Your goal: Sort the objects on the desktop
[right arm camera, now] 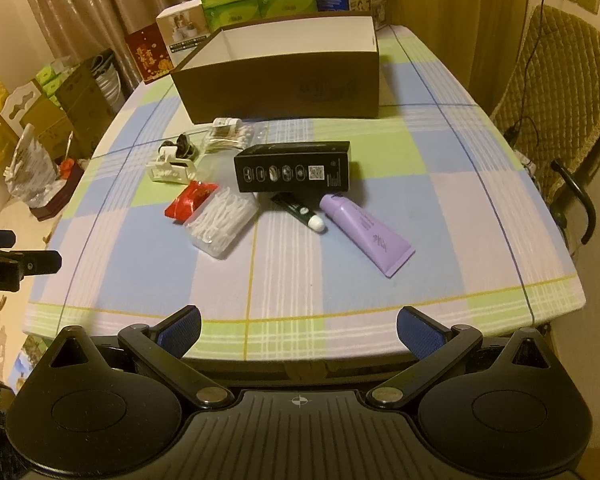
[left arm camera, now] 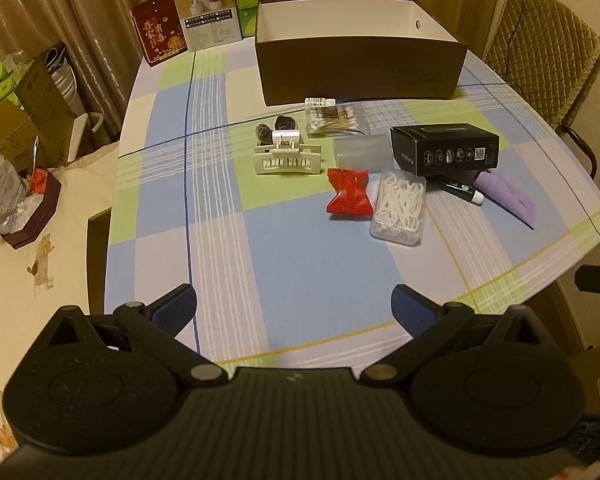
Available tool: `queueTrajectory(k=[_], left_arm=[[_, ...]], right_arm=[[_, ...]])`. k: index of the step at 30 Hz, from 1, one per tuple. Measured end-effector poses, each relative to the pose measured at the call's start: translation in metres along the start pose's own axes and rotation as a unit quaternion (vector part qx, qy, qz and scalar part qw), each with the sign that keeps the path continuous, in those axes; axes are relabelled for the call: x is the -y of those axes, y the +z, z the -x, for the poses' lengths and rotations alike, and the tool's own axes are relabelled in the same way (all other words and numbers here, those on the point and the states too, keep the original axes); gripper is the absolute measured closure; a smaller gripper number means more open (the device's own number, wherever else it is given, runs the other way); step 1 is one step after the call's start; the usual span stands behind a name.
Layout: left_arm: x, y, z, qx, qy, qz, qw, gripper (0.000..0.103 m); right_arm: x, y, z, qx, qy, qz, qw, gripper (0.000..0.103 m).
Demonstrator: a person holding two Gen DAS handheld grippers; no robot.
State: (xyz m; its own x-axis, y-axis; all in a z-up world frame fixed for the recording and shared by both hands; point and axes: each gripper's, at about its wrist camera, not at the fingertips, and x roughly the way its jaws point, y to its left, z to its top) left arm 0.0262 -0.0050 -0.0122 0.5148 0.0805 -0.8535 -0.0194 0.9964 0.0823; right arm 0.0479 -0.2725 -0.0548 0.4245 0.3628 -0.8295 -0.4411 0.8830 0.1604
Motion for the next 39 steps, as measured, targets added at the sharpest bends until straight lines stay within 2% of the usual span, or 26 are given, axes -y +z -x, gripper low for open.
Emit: queueTrajectory(k=[8,16,27,29,31,32,34,37,39], left_arm=[[-0.003,0.008,-0.007,0.004,0.002,0.004,1.0000,0.001],[-0.006,0.020,-0.025,-0.001,-0.007,0.010,0.9999,0.001],[-0.010,0.049,-0.044,0.014,-0.018,0.025,0.9994,0.001],[-0.009,0.053,-0.051,0.012,-0.018,0.025,0.9994,0.001],[-0.007,0.054,-0.060,0.008,-0.018,0.026,0.9995,0.001],[-0.005,0.055,-0.064,0.006,-0.019,0.026,0.9995,0.001],[-0.003,0.056,-0.072,0.001,-0.021,0.027,0.9994,0.001],[0.000,0.057,-0.083,-0.006,-0.022,0.028,0.9993,0.002],[0.001,0.058,-0.088,-0.009,-0.023,0.029,0.9993,0.003]], right_arm=[[0.011,0.009,-0.007,0.006,0.010,-0.002,1.000,0.002],[0.037,0.021,-0.018,0.024,0.017,-0.030,0.999,0.002],[0.063,0.038,-0.044,0.039,0.016,-0.006,0.999,0.002],[0.066,0.041,-0.051,0.038,0.019,0.006,0.999,0.007],[0.068,0.045,-0.061,0.035,0.022,0.022,0.999,0.022],[0.069,0.046,-0.065,0.033,0.025,0.028,0.999,0.024],[0.072,0.048,-0.075,0.027,0.029,0.038,0.998,0.035],[0.076,0.052,-0.090,0.023,0.035,0.058,0.997,0.045],[0.078,0.054,-0.099,0.017,0.035,0.072,0.997,0.048]])
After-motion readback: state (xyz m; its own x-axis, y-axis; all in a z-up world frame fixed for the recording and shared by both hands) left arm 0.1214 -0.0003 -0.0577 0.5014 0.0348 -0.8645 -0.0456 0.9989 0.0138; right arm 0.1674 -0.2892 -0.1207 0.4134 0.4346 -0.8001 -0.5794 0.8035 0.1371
